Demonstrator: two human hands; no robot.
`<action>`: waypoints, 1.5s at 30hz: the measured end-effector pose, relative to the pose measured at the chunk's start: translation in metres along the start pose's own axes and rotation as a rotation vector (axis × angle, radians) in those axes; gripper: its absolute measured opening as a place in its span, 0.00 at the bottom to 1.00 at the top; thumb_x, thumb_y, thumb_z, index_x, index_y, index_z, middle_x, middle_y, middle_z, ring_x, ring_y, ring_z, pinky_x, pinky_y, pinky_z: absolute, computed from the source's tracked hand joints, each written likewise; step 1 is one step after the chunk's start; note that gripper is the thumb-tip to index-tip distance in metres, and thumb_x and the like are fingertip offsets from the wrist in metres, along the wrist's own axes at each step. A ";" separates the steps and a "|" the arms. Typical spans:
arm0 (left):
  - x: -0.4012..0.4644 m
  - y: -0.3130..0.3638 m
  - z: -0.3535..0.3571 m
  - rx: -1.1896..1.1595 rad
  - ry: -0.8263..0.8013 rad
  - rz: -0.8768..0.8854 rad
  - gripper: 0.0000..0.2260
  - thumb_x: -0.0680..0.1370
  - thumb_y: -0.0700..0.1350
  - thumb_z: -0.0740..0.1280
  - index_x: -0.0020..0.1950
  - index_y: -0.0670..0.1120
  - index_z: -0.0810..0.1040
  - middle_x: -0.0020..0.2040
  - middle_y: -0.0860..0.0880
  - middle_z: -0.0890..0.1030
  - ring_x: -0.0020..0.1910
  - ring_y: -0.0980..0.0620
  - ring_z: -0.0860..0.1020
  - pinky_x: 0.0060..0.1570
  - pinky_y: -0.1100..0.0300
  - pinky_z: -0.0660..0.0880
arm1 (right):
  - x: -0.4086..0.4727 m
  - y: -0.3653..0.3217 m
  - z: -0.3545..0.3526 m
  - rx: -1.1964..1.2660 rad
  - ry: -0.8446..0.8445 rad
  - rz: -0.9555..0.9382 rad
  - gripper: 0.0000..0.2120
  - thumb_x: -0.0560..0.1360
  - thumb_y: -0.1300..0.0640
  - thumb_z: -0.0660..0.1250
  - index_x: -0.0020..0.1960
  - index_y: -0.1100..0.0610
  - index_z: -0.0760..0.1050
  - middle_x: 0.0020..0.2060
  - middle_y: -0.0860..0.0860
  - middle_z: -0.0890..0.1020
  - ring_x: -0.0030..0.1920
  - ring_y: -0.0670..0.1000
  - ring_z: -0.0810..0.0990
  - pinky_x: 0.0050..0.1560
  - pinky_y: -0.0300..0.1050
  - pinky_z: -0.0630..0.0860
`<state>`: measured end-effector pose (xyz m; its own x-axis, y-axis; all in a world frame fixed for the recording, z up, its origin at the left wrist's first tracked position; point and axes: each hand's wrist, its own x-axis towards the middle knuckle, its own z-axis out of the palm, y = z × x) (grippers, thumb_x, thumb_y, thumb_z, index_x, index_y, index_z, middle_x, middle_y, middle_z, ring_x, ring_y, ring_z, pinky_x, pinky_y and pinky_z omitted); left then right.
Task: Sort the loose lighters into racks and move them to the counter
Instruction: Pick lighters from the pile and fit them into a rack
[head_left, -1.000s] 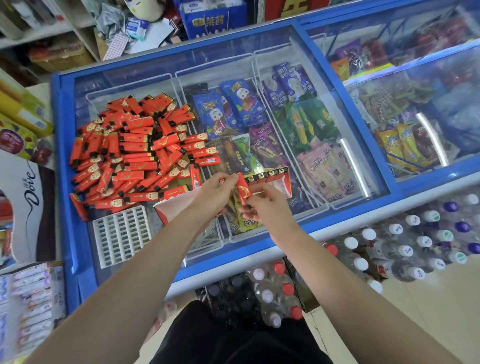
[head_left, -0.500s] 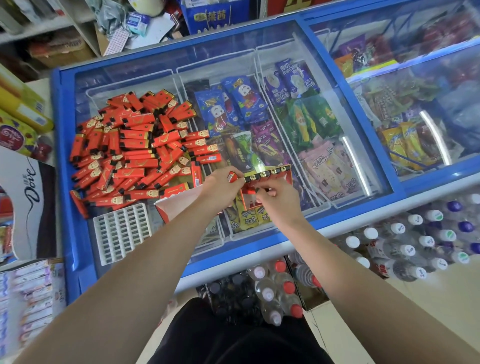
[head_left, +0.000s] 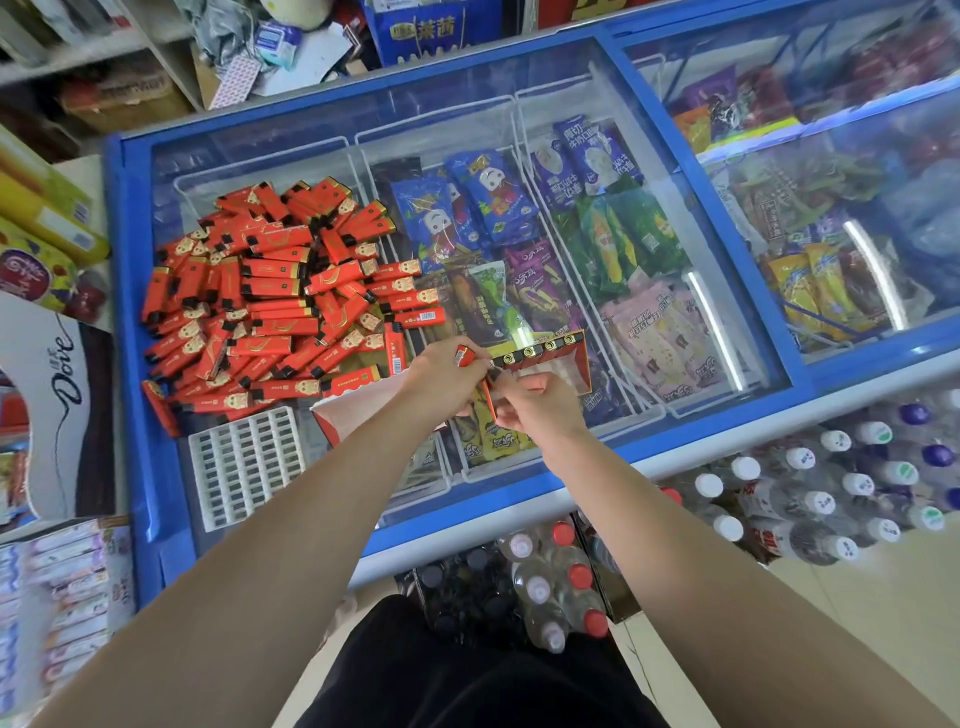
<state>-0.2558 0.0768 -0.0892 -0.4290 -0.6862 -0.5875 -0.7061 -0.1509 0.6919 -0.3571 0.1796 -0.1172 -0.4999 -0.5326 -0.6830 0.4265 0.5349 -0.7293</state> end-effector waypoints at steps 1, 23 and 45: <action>0.000 -0.001 0.000 -0.028 -0.008 -0.015 0.06 0.84 0.46 0.65 0.59 0.50 0.80 0.35 0.47 0.79 0.29 0.53 0.77 0.28 0.65 0.75 | 0.003 0.003 -0.001 -0.044 0.000 0.020 0.20 0.75 0.51 0.77 0.56 0.66 0.77 0.42 0.61 0.86 0.39 0.52 0.83 0.47 0.49 0.86; -0.008 0.007 -0.003 -0.689 0.065 -0.018 0.11 0.87 0.37 0.58 0.67 0.37 0.75 0.49 0.41 0.81 0.53 0.48 0.87 0.54 0.51 0.84 | -0.041 -0.019 0.002 0.201 -0.238 -0.027 0.12 0.78 0.65 0.71 0.58 0.62 0.72 0.41 0.59 0.85 0.43 0.57 0.86 0.52 0.52 0.85; -0.003 0.001 0.004 0.283 0.078 0.235 0.08 0.83 0.43 0.67 0.60 0.49 0.81 0.58 0.51 0.81 0.51 0.49 0.82 0.51 0.55 0.81 | -0.003 -0.009 -0.032 -0.293 0.055 -0.288 0.14 0.71 0.65 0.71 0.51 0.50 0.83 0.51 0.49 0.84 0.46 0.46 0.83 0.50 0.47 0.80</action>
<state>-0.2573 0.0812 -0.0885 -0.5613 -0.7325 -0.3852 -0.7259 0.2122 0.6542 -0.3837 0.1979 -0.1071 -0.6102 -0.6561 -0.4441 0.0345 0.5379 -0.8423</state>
